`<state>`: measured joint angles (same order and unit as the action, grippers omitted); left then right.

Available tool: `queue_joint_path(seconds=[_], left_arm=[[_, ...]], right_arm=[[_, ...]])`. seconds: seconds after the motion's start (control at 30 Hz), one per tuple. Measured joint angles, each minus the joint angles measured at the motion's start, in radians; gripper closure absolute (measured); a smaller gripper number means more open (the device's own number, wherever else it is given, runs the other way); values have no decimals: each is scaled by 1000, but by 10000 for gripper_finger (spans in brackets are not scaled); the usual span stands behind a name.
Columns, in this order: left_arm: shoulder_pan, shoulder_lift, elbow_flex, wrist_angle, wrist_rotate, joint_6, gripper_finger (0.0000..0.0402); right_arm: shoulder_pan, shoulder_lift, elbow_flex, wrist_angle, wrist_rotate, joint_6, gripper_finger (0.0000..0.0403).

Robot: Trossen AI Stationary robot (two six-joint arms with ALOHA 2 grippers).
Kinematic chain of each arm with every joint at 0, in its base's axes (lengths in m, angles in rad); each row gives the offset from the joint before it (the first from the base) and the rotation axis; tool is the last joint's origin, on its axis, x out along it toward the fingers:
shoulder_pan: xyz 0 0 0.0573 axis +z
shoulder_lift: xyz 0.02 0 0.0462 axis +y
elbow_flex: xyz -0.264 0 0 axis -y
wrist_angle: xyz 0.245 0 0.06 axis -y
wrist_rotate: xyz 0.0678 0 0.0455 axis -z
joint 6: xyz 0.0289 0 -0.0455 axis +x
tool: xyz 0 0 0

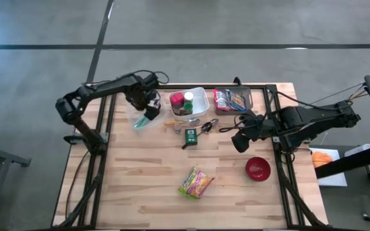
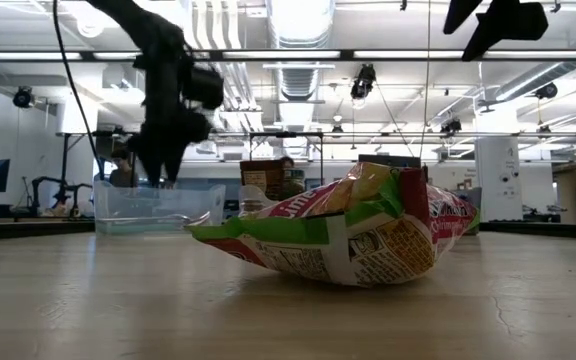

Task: Pick & Place Food Item
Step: Put the brown seasoning bottle into the white bin

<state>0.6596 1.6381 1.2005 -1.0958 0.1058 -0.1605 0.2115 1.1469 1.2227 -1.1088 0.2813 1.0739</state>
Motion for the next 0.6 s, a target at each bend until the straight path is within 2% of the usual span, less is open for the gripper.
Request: queue_joint_path(seconds=[0.1,0.17,0.33,0.47,0.6], left_arm=[[-41,-45,32,20,6,-2,129],[-64,-87,32,59,16,-36,136],[-129,-230,-47,263,123,-198,159],[-200,-325,-137,346,142,-273,177],[-253,-380,-213,371,141,-290,195]], right_arm=[[-4,8,0,83,56,-27,159],[-24,21,0,164,53,-71,159],[-115,126,8,285,-56,-182,159],[-169,242,91,301,-97,-261,158],[-203,374,216,290,-100,-421,158]])
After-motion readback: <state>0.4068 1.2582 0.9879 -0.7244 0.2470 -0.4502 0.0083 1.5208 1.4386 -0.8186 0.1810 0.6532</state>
